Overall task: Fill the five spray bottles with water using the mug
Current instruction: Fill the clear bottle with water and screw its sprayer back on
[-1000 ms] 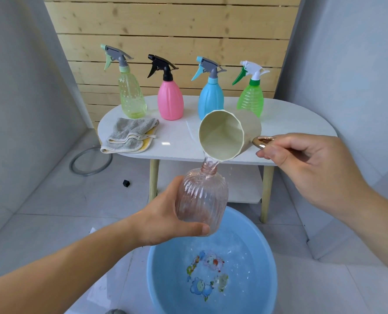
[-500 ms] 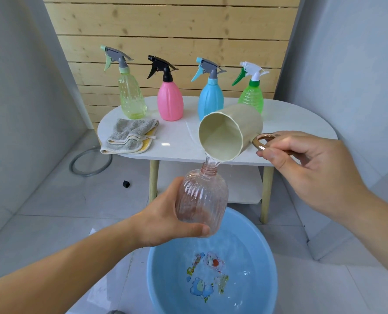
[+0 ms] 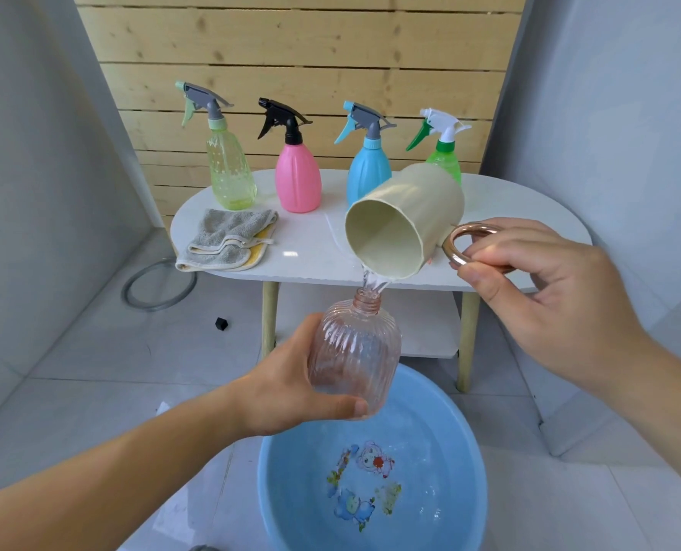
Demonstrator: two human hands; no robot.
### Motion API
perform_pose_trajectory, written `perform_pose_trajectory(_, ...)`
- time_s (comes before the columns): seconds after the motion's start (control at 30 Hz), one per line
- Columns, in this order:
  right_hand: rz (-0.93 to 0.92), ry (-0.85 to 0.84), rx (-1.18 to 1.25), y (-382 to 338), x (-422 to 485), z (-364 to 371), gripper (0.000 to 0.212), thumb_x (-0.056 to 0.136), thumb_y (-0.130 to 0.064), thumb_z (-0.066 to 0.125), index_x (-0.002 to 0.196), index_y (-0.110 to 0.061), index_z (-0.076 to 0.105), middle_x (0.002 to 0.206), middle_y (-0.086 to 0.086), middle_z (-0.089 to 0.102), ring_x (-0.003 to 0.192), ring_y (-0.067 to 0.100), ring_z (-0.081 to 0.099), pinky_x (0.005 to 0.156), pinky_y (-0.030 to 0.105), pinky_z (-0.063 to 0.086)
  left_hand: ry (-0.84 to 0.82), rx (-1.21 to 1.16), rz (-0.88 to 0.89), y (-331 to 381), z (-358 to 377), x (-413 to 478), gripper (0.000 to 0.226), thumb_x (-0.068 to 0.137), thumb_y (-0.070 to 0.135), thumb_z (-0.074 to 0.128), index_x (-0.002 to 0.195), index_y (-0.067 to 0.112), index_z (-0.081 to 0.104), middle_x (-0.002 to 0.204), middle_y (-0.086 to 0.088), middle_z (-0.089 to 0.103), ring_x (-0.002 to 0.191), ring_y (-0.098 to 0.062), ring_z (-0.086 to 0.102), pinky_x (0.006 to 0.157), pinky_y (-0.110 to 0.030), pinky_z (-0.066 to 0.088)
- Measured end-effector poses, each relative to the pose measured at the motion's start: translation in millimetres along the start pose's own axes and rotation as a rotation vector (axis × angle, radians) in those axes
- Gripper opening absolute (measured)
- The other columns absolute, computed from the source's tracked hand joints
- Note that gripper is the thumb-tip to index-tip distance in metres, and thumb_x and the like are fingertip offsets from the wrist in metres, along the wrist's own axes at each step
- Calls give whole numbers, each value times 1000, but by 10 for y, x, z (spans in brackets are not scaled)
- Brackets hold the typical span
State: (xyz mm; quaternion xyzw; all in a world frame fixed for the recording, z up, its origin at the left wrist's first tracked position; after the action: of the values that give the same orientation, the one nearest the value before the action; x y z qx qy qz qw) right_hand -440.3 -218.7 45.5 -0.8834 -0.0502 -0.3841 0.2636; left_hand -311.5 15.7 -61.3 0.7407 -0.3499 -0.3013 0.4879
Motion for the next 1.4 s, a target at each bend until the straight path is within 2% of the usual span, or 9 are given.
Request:
perform_pose_trajectory(0.53, -380, -39, -214, -42, -26, 71, 19, 93, -11, 64, 84, 2, 74, 92, 7, 71, 113, 40, 58, 97, 47, 49, 5, -7, -8, -12, -4, -2, 98, 61, 37, 95, 143, 34, 41, 132, 9, 64, 124, -10, 65, 106, -39, 56)
perform_pose_trajectory(0.63, -160, -37, -101, -17, -81, 149, 20, 93, -19, 63, 85, -5, 75, 93, -6, 72, 114, 24, 61, 101, 36, 48, 8, -18, -12, -13, -15, -6, 100, 62, 37, 95, 145, 36, 40, 135, 8, 63, 127, -12, 64, 108, -42, 55)
perform_pose_trajectory(0.77, 523, -93, 369, 96, -208, 339, 25, 98, -24, 60, 82, -16, 77, 86, -8, 77, 97, 8, 69, 93, 22, 50, 8, -31, -25, -30, -36, -22, 101, 61, 35, 95, 146, 32, 41, 135, 4, 64, 127, -14, 65, 108, -45, 55)
perform_pose_trajectory(0.9, 931, -110, 729, 365, -427, 637, 36, 101, -22, 53, 76, -2, 67, 70, 7, 71, 83, 23, 70, 93, 42, 56, 14, -32, -47, -105, -48, -55, 100, 59, 36, 95, 145, 31, 42, 134, 1, 65, 126, -16, 65, 107, -47, 55)
perform_pose_trajectory(1.0, 1138, -253, 716, 614, -763, 972, 36, 101, -22, 53, 77, 2, 65, 59, 3, 64, 76, 24, 65, 95, 46, 56, -2, -26, -65, -140, -49, -68, 101, 59, 37, 95, 145, 32, 41, 134, 4, 64, 127, -14, 64, 108, -45, 55)
perform_pose_trajectory(1.1, 1157, -450, 542, 964, -1178, 1303, 38, 99, -28, 58, 74, -2, 70, 70, 7, 70, 77, 19, 62, 91, 40, 58, 6, -35, -79, -145, -50, -52, 101, 56, 38, 94, 143, 30, 43, 132, 3, 66, 123, -12, 66, 106, -43, 56)
perform_pose_trajectory(1.2, 1018, -676, 198, 1277, -1494, 1569, 41, 95, -36, 61, 70, -6, 73, 60, -3, 64, 56, 7, 50, 55, 15, 43, 9, -48, -87, -167, -57, -2, 104, 57, 37, 94, 145, 26, 42, 132, -2, 66, 123, -16, 67, 106, -46, 56)
perform_pose_trajectory(1.33, 849, -720, 3, 1546, -1742, 1899, 46, 92, -38, 64, 60, -5, 62, 48, -4, 40, 44, 8, 34, 47, 26, 28, 13, -55, -94, -212, -54, 20, 104, 63, 28, 96, 150, 27, 38, 136, -3, 65, 126, -15, 66, 107, -44, 56)
perform_pose_trajectory(1.4, 800, -752, -41, 1643, -1861, 2065, 40, 92, -39, 64, 63, -11, 68, 49, 1, 50, 46, 11, 41, 49, 28, 33, 31, -77, -105, -272, -49, 11, 100, 66, 21, 94, 149, 26, 38, 135, -5, 65, 125, -17, 67, 105, -42, 57)
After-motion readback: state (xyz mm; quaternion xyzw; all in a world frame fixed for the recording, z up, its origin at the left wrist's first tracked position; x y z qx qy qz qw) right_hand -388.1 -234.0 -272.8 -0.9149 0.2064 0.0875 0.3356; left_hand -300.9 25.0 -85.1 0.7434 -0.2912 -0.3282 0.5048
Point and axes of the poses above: each hand's wrist, its own x-axis towards the middle knuckle, its own z-axis out of the palm, y = z × x, the point moved 2 cm from there along x, towards the middle knuckle
